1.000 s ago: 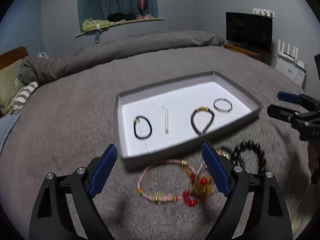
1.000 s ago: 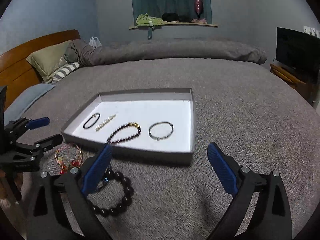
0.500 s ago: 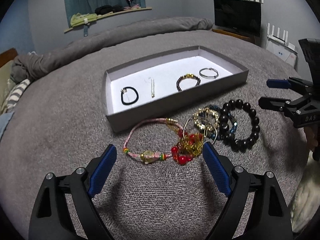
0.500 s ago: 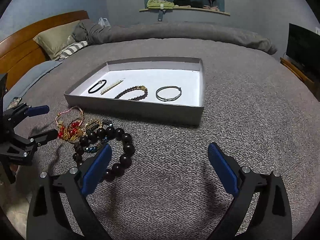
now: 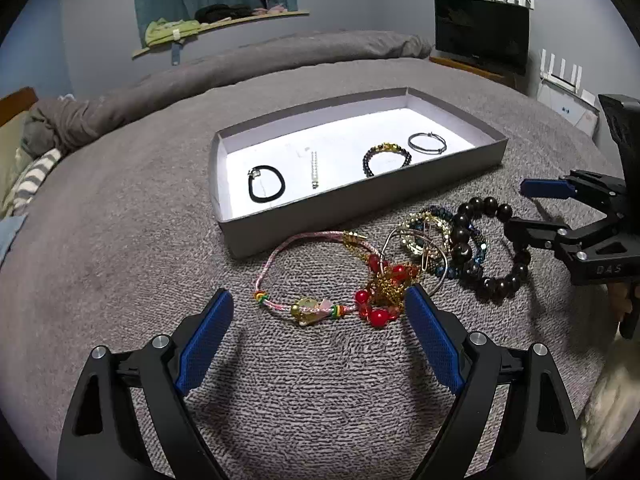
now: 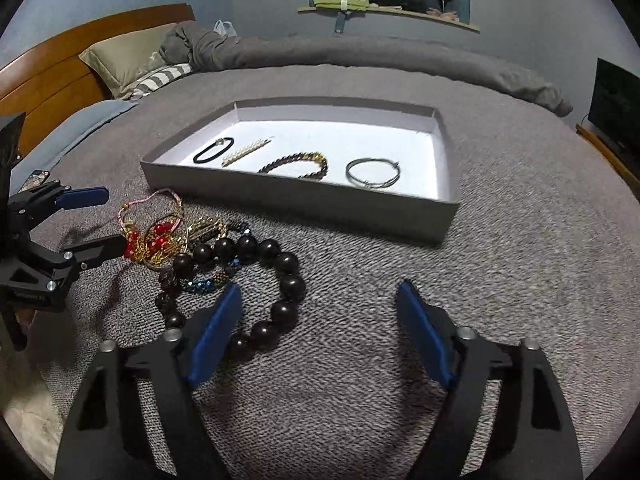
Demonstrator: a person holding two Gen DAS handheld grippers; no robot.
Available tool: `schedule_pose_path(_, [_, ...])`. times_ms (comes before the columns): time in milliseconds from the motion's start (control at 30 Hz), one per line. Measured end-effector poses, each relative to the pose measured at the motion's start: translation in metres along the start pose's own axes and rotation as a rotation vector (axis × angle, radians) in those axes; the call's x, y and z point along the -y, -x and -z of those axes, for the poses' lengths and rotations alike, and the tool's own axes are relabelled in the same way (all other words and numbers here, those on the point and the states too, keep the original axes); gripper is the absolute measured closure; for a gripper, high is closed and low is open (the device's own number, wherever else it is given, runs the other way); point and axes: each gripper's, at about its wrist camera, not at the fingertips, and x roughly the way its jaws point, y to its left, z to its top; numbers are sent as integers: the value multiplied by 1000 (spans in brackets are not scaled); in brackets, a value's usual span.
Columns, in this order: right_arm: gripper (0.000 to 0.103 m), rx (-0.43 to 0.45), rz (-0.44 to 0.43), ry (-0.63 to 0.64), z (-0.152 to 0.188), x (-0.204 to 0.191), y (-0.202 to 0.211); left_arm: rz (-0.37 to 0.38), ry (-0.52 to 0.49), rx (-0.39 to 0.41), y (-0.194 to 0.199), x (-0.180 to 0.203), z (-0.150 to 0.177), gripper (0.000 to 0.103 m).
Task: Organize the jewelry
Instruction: 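Lower the right tool onto the large black bead bracelet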
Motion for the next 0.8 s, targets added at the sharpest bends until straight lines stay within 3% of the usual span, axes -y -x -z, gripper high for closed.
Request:
schedule_pose_path(600, [70, -13, 21, 101, 7, -23, -5, -18, 30, 18, 5, -9, -3, 14])
schedule_pose_path(733, [73, -19, 19, 110, 7, -26, -7, -34, 76, 31, 7, -20, -5, 14])
schedule_pose_path(800, [81, -21, 5, 102, 7, -26, -6, -37, 84, 30, 7, -22, -5, 14])
